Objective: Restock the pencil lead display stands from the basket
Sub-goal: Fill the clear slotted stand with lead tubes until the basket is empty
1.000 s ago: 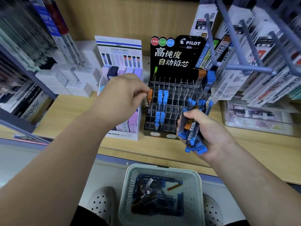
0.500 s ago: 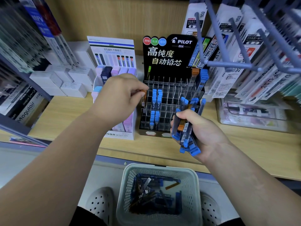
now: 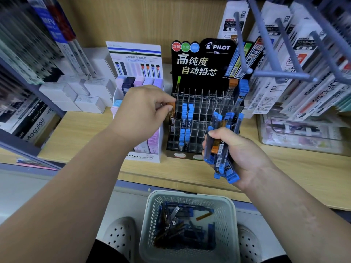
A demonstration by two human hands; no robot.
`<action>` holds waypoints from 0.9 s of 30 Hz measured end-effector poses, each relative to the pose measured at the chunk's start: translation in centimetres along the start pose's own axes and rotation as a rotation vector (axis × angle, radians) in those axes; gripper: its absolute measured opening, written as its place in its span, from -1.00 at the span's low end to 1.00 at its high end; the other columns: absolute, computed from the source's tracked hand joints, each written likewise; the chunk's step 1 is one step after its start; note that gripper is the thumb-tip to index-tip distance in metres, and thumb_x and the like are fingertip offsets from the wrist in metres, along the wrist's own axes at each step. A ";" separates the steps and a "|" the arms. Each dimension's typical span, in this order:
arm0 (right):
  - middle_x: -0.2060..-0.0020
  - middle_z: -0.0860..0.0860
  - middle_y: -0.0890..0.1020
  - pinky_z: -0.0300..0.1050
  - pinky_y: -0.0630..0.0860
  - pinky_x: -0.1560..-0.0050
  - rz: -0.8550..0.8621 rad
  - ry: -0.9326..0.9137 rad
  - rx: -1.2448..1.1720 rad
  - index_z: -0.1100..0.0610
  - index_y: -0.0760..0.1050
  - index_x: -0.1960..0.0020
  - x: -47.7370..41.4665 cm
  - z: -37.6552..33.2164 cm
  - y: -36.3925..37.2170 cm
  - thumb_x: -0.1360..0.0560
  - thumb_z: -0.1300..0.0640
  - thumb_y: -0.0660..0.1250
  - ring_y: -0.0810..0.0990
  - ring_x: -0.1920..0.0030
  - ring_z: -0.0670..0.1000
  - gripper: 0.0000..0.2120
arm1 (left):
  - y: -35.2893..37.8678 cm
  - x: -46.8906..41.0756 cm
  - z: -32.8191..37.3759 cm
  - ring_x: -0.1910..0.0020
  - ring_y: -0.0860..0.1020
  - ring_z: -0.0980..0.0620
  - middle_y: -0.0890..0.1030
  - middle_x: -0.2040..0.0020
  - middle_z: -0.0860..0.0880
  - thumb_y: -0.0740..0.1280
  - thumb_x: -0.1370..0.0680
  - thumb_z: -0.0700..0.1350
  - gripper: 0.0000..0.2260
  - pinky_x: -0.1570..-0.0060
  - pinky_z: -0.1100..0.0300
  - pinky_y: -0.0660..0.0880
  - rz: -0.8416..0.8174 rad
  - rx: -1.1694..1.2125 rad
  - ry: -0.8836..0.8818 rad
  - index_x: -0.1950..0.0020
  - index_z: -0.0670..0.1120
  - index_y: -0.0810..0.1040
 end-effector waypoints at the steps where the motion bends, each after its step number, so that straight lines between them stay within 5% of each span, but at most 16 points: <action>1: 0.29 0.10 0.69 -0.17 0.64 0.34 0.002 0.000 0.000 0.22 0.60 0.06 0.0 0.0 0.0 -0.52 0.19 0.41 0.67 0.36 0.00 -0.91 | 0.0 0.0 0.0 0.27 0.44 0.19 0.64 0.21 0.00 0.42 -0.49 -0.24 -0.83 0.12 0.17 0.53 0.005 -0.006 0.006 -0.05 -0.15 0.72; 8: 0.29 0.11 0.69 -0.14 0.66 0.30 0.003 -0.011 -0.004 0.22 0.60 0.04 0.1 0.0 0.1 -0.52 0.21 0.41 0.67 0.34 0.01 -0.92 | -0.1 -0.2 0.7 0.12 0.63 -0.05 0.69 0.12 -0.09 0.41 -0.48 -0.27 -0.83 0.06 0.15 0.55 -0.035 -0.068 0.082 -0.04 -0.19 0.72; 15: 0.28 0.12 0.69 -0.12 0.65 0.31 -0.011 -0.009 -0.001 0.24 0.59 0.00 0.2 0.3 0.0 -0.52 0.22 0.41 0.67 0.33 0.03 -0.90 | 1.1 0.0 0.3 0.15 0.64 -0.07 0.68 0.12 -0.08 0.39 -0.47 -0.23 -0.82 0.06 0.07 0.59 -0.090 -0.071 0.084 -0.02 -0.19 0.72; 21: 0.28 0.13 0.68 -0.13 0.63 0.33 -0.023 -0.018 -0.001 0.26 0.59 -0.01 0.1 0.3 0.0 -0.51 0.23 0.41 0.67 0.34 0.03 -0.89 | 2.2 0.2 -0.1 0.25 0.62 -0.14 0.65 0.19 -0.06 0.38 -0.42 -0.16 -0.87 0.29 -0.07 0.59 -0.105 -0.186 0.058 0.15 -0.14 0.73; 27: 0.33 0.13 0.67 -0.11 0.63 0.36 -0.055 -0.036 0.032 0.23 0.58 0.13 0.2 0.2 0.5 -0.51 0.28 0.40 0.67 0.35 0.05 -0.95 | 1.3 -0.1 0.6 0.24 0.57 0.00 0.62 0.23 0.03 0.40 -0.43 -0.03 -0.82 0.20 0.01 0.57 -0.037 -0.148 -0.037 0.03 -0.05 0.71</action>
Point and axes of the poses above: each hand's wrist, its own x-axis away from the middle knuckle, its own y-axis out of the palm, z = x × y, the point moved 8 cm from there along -x, towards the middle knuckle
